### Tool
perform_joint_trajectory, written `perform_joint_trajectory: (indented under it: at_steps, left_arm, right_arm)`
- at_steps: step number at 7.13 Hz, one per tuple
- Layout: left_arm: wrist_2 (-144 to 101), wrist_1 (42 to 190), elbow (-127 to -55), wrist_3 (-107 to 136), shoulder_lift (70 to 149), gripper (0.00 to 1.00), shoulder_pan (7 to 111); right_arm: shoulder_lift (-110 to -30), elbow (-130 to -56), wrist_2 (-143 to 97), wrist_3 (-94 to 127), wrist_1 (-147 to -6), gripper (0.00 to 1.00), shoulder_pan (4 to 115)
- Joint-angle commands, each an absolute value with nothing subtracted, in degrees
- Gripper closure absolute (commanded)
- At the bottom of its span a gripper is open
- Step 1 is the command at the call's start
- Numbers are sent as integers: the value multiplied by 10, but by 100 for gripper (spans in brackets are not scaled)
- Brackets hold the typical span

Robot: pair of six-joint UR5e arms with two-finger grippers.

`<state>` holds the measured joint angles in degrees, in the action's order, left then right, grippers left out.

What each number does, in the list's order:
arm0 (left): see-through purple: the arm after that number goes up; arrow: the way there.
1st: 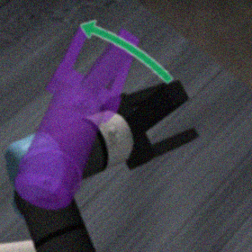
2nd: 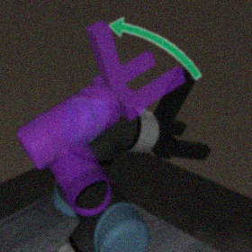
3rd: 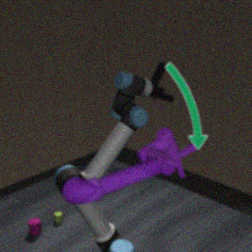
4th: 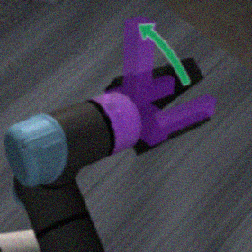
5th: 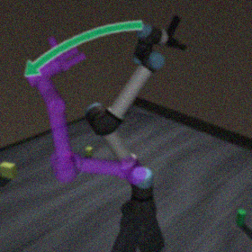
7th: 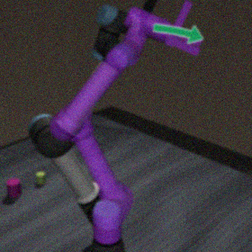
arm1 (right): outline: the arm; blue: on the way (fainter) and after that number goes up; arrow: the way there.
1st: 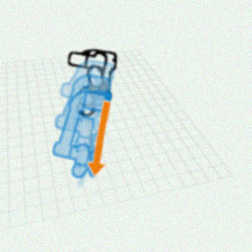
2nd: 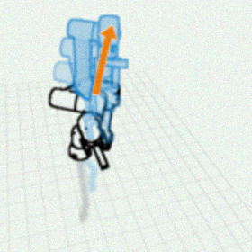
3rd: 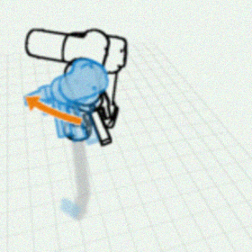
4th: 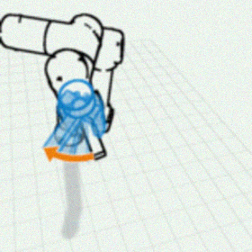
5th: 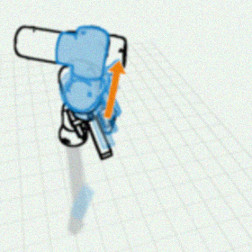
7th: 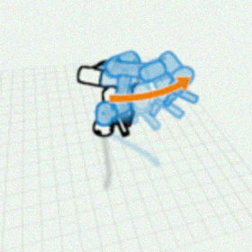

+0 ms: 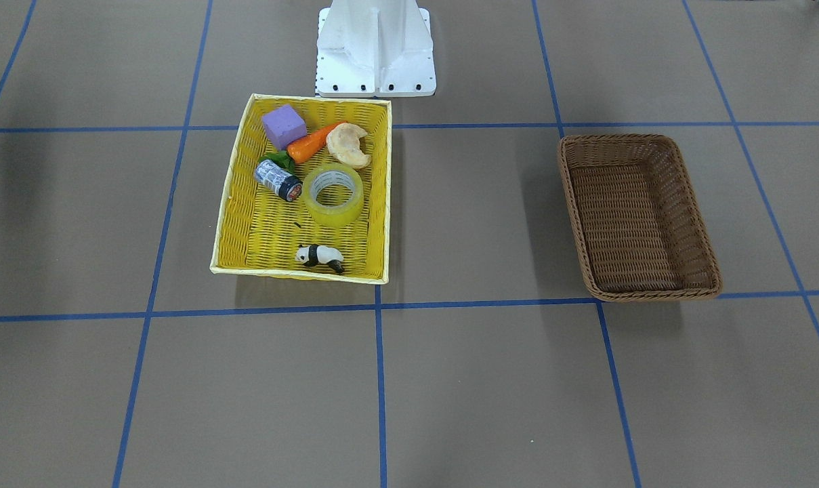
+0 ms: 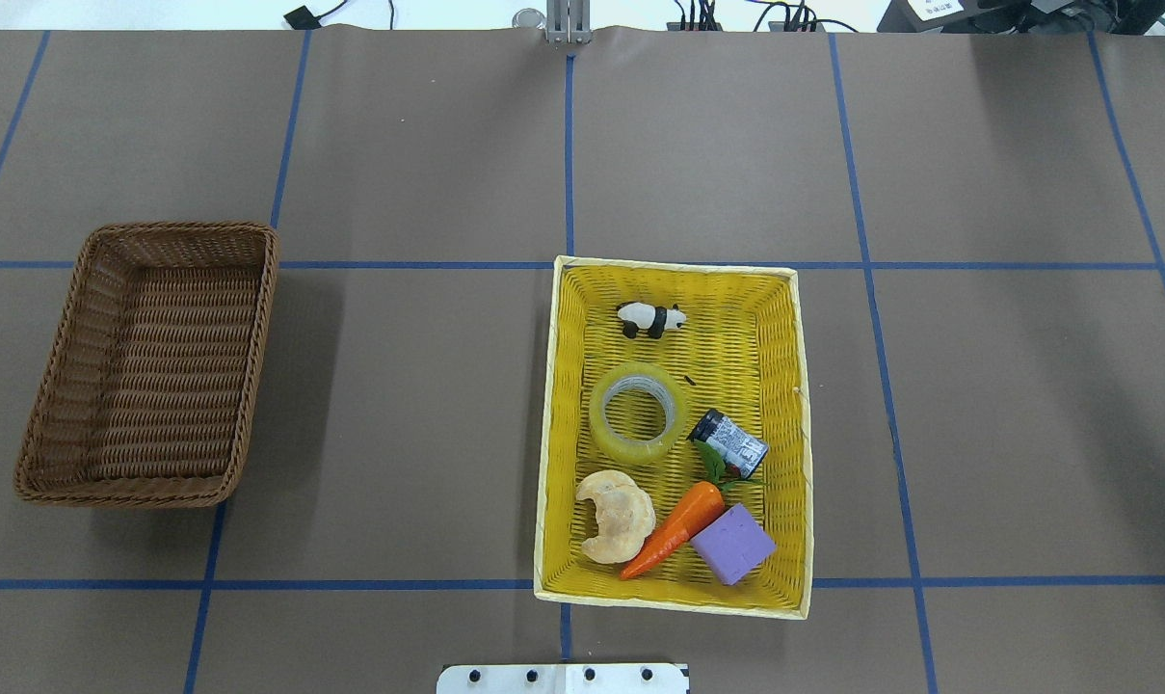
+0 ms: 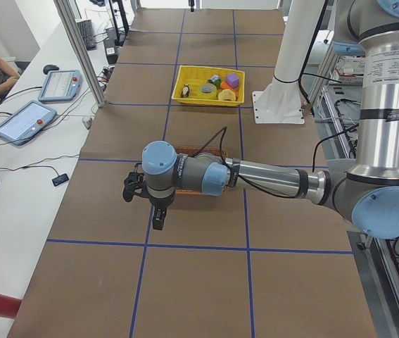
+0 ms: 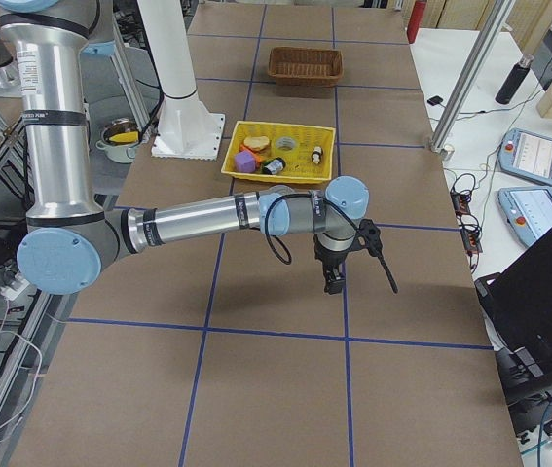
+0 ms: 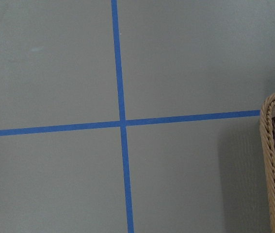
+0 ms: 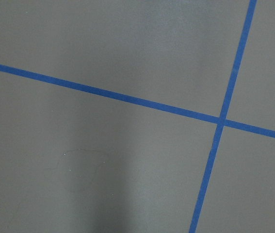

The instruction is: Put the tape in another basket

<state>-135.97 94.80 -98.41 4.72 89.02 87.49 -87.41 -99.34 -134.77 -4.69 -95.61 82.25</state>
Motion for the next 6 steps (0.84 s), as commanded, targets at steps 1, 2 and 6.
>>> perform_joint_trajectory:
  at_steps: [1,2,6]
  left_arm:
    - [-1361,994,-985,52,870,2,868]
    - [-1361,1008,-981,54,866,2,868]
    - [-1365,992,-976,116,901,2,847]
  right_arm:
    - [-875,-993,-1347,-47,-954,0,822]
    - [-875,-993,-1347,-47,-954,0,823]
    - [-875,-993,-1347,-48,-954,0,814]
